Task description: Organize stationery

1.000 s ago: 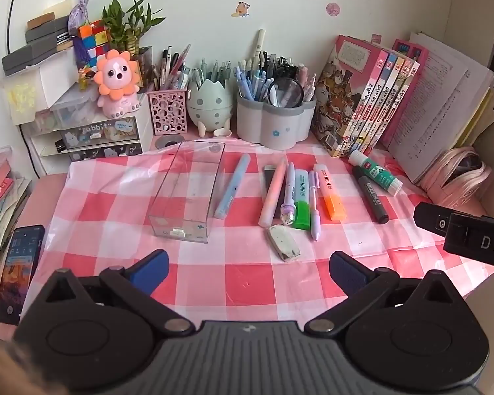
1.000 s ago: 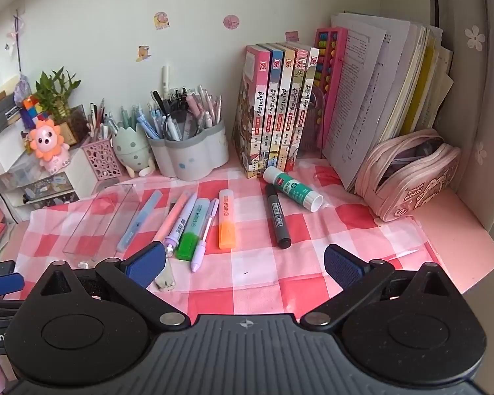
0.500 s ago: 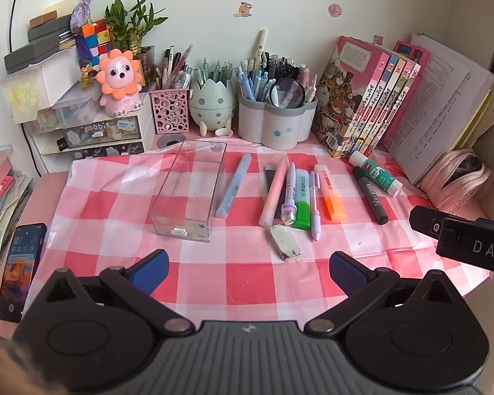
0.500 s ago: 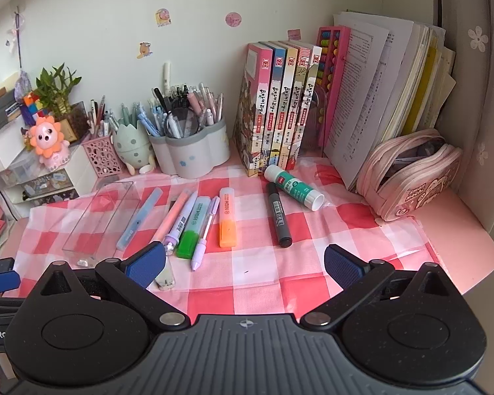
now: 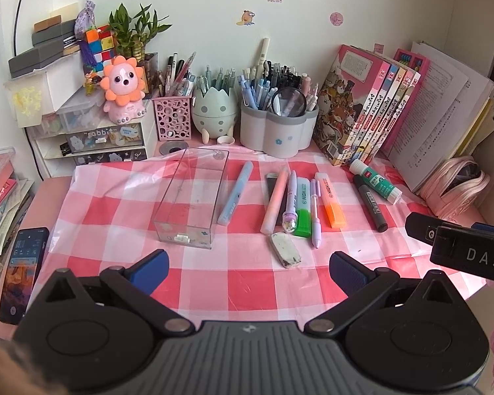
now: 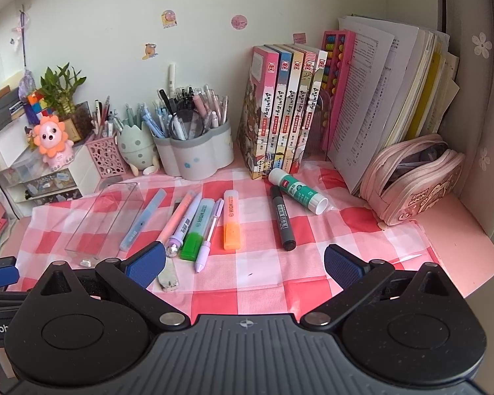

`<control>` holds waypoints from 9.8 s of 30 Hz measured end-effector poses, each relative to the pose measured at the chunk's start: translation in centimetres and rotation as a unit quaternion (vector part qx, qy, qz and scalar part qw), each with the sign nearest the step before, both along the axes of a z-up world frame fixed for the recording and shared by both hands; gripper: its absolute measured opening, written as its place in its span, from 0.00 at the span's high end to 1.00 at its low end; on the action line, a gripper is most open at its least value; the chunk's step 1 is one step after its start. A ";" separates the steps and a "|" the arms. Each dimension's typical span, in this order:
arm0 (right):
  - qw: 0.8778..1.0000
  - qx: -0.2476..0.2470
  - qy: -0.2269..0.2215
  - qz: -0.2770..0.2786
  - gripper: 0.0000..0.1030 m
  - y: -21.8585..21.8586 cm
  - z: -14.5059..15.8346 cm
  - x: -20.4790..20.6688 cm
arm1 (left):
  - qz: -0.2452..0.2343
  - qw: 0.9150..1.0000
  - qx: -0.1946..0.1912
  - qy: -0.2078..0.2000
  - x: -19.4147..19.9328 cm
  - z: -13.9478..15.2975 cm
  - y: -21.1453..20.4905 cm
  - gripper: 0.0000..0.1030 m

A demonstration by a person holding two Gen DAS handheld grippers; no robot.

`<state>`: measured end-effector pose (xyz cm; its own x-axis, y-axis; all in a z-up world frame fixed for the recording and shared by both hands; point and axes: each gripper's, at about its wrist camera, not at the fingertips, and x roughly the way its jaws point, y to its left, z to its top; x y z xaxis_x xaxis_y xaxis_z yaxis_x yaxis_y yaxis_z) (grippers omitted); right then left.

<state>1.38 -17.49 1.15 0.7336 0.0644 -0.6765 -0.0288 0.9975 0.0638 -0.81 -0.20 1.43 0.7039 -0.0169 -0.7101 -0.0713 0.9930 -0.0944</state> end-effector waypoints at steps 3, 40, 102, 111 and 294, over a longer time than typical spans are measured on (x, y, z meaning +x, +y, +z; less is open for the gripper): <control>1.000 0.000 0.000 0.000 0.05 0.0 0.0 0.0 | 0.000 1.000 -0.001 0.000 0.0 0.0 0.0 0.21; 1.000 0.002 -0.002 0.004 0.05 0.8 -0.2 0.2 | 0.002 1.000 -0.001 -0.001 0.3 0.3 -0.1 0.21; 0.997 0.080 0.005 0.022 0.52 -5.4 -13.3 14.4 | 0.007 0.997 0.042 -0.069 8.9 -14.1 6.0 0.53; 0.993 0.115 0.019 0.002 0.85 -5.3 -13.6 15.0 | 0.018 0.997 0.044 -0.054 8.5 -13.7 5.0 0.53; 0.997 -0.019 0.030 0.075 0.90 4.3 -10.6 14.3 | -0.049 0.994 0.040 -0.085 7.4 -14.3 5.1 0.54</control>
